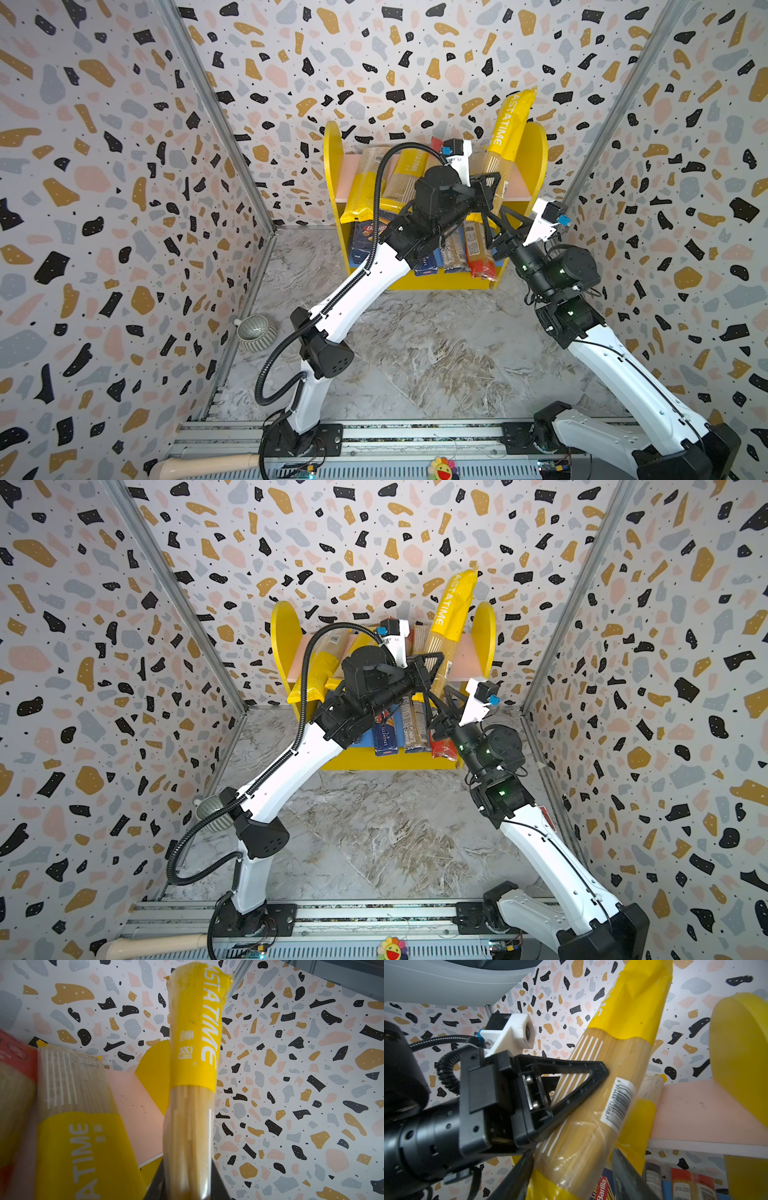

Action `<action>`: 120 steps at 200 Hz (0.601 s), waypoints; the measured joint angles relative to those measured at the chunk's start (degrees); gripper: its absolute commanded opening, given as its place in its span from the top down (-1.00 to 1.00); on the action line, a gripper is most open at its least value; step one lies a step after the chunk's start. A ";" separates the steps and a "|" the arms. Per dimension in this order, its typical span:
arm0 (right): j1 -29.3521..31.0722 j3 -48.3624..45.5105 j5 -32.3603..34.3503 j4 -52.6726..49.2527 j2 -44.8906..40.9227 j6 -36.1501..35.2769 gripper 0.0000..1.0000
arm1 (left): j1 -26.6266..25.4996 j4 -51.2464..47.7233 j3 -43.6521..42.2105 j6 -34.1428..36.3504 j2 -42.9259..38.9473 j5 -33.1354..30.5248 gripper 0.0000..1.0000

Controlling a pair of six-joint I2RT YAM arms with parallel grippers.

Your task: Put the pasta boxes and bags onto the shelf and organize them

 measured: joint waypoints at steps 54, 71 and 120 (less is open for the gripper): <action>-0.96 0.33 -1.36 1.25 1.20 1.53 0.26 | 0.44 1.27 -0.04 0.17 0.39 -0.61 1.00; -1.05 0.83 -1.33 1.46 1.92 1.75 0.35 | 0.79 2.21 -0.04 0.13 0.72 -1.36 1.00; -2.84 0.85 -3.56 2.93 3.56 3.69 0.55 | 1.46 4.96 -1.79 -0.37 0.90 -1.66 1.00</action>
